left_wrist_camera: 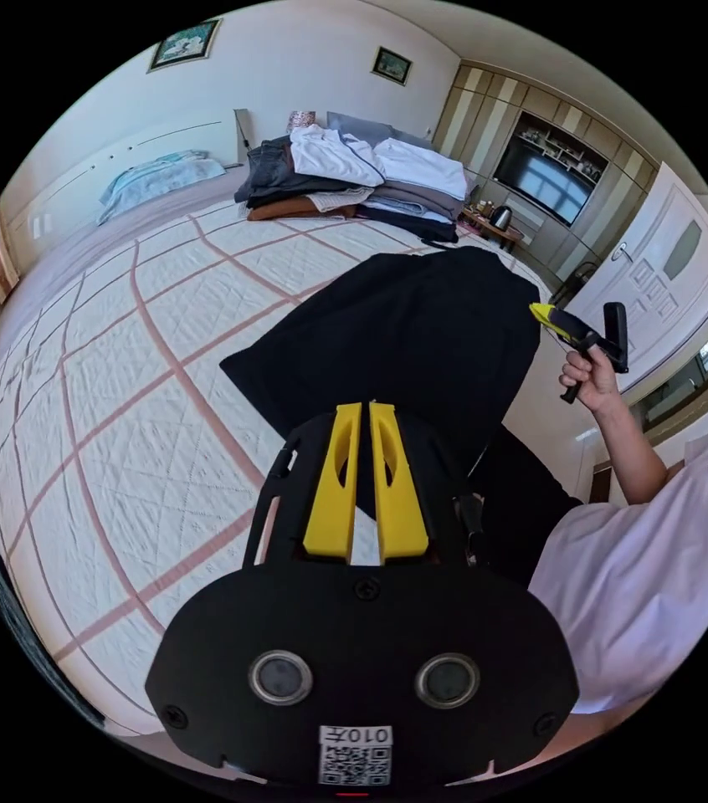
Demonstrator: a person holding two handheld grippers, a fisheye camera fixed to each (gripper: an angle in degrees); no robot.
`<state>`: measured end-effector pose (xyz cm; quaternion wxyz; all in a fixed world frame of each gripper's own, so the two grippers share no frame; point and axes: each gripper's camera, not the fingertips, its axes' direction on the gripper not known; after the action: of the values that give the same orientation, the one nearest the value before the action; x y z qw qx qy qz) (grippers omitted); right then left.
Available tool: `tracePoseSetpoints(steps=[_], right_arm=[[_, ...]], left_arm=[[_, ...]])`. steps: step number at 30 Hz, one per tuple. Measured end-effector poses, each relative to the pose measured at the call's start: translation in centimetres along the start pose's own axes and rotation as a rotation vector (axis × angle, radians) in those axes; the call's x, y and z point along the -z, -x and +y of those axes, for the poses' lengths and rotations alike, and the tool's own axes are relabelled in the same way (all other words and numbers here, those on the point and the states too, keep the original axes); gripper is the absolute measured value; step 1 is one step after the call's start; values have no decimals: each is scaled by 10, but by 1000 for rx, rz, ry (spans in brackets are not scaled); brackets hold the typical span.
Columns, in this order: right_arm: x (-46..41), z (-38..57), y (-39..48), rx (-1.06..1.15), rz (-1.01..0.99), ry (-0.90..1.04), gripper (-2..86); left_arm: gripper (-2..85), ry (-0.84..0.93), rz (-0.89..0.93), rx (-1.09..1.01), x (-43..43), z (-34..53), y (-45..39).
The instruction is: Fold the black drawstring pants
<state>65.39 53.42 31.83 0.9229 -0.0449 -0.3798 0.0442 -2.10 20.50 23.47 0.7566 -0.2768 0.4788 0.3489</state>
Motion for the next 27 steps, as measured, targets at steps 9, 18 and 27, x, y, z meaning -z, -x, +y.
tracePoseSetpoints(steps=[9,18,27], right_arm=[[58,6,-22,-83,191,-162,99],[127,2,-125,-348,490,-302,131],[87,5,-124,-430,420,-337,125]], left_arm=[[3,-58,64,133,19,47,18],[1,-233,41,174,72,89,9],[0,-182,101,87,60,88,-11]])
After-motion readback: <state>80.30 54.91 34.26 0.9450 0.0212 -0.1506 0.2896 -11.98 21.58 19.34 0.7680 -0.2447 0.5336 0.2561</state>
